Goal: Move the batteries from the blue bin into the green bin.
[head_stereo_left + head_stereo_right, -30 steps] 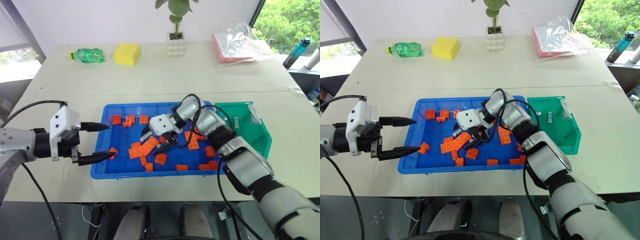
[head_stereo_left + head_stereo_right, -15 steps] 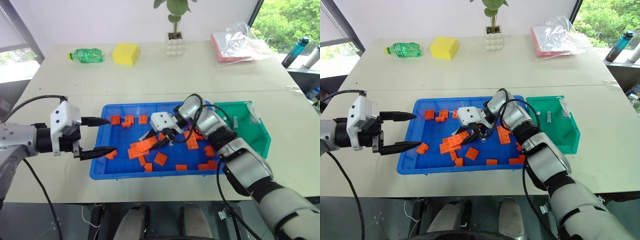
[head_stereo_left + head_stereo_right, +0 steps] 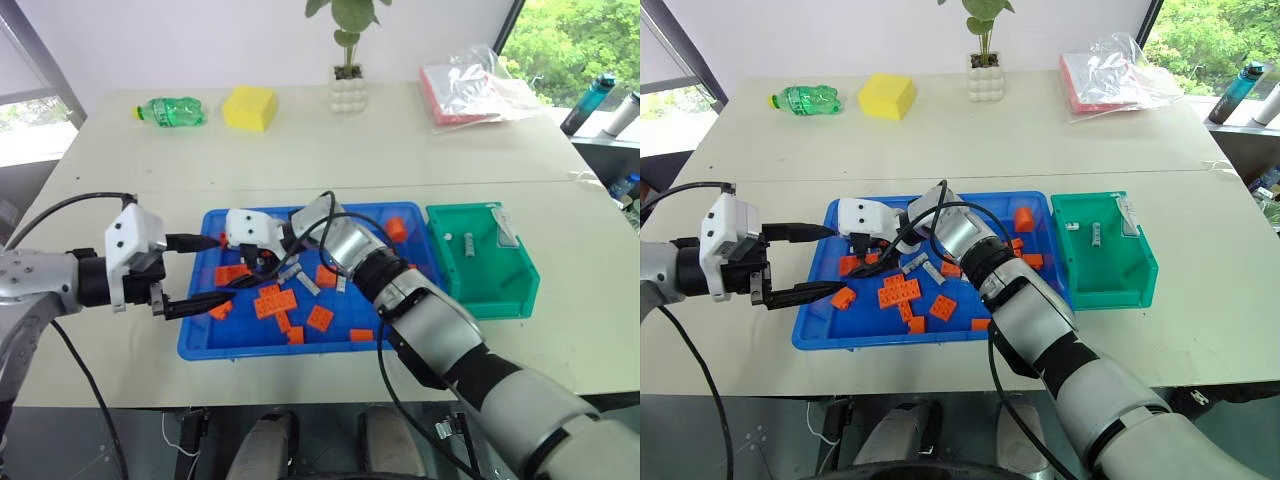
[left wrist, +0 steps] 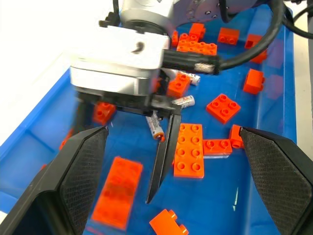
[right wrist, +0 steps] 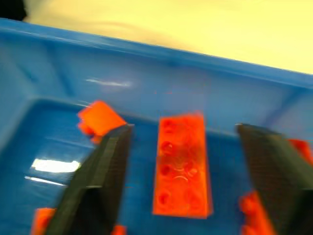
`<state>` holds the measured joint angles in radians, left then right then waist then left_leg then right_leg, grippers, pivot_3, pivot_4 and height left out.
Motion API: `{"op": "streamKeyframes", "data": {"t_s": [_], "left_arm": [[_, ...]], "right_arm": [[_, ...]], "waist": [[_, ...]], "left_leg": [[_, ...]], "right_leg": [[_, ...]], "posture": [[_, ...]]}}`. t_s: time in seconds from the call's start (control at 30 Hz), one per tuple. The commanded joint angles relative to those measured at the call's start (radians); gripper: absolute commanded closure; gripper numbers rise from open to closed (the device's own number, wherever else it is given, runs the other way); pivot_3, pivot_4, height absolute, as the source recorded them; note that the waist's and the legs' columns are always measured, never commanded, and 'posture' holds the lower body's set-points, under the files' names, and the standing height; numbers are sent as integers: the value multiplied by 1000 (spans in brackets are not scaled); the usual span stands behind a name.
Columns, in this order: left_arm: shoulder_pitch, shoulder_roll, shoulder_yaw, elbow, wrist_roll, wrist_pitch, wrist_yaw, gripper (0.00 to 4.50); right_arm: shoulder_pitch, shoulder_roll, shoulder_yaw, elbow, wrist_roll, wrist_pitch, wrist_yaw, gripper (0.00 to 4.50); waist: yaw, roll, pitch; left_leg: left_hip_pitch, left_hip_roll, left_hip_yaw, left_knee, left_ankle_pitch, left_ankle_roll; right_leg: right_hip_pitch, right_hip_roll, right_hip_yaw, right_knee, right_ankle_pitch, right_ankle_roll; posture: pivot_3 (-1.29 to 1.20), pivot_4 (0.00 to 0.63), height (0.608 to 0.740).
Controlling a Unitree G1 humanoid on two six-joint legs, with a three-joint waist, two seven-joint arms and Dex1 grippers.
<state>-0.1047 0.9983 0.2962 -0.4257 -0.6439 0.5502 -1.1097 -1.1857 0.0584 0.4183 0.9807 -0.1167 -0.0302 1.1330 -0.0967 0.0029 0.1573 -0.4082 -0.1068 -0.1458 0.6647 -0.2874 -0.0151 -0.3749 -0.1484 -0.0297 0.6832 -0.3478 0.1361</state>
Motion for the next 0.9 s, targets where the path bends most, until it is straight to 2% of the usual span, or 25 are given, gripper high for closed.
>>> {"op": "streamKeyframes", "data": {"t_s": [0.03, 0.23, 0.6, 0.7, 0.87, 0.9], "left_arm": [[7, -1, 28, -28, -8, -14, 3, 0], [12, -3, 28, -29, -6, -21, 5, 0], [-17, 4, 18, -12, -5, -22, 5, 0], [-20, 3, 20, -11, -3, -20, 6, 0], [-39, 7, 20, 0, -8, -15, 6, 0], [-42, 7, 20, 2, -8, -14, 5, 0]], "right_arm": [[-35, -55, -21, -23, 12, -34, 104, 365], [-18, -175, 8, 6, -31, -136, 213, 365], [18, -209, 35, 73, -125, -288, 139, 365], [35, -210, 35, 77, -130, -306, 142, 1230], [42, -207, 24, 65, -118, -303, 162, 3556], [43, -206, 22, 61, -115, -299, 166, 4148]], "waist": [[-2, 0, 0], [-4, 0, 0], [-6, 0, 0], [-1, 0, 0], [-3, 0, 0], [-3, 0, 0]], "left_leg": [[0, 0, 0, 0, 0, 0], [0, 0, 1, 0, 0, 0], [0, 1, 2, -1, 0, 0], [0, 0, 1, -1, 0, 0], [0, 0, 1, -1, 0, -1], [0, 0, 1, -1, 0, -1]], "right_leg": [[0, 0, 0, 0, 0, 0], [1, 0, 0, 0, 0, 0], [1, 0, 0, 0, 0, 0], [1, 0, 0, 0, 0, 0], [2, 0, 0, 0, 0, 0], [2, 0, 0, 0, 0, 0]], "posture": [[0, 150, 727], [0, 150, 727], [0, 150, 727], [0, 150, 727], [0, 150, 727], [0, 150, 727]]}}
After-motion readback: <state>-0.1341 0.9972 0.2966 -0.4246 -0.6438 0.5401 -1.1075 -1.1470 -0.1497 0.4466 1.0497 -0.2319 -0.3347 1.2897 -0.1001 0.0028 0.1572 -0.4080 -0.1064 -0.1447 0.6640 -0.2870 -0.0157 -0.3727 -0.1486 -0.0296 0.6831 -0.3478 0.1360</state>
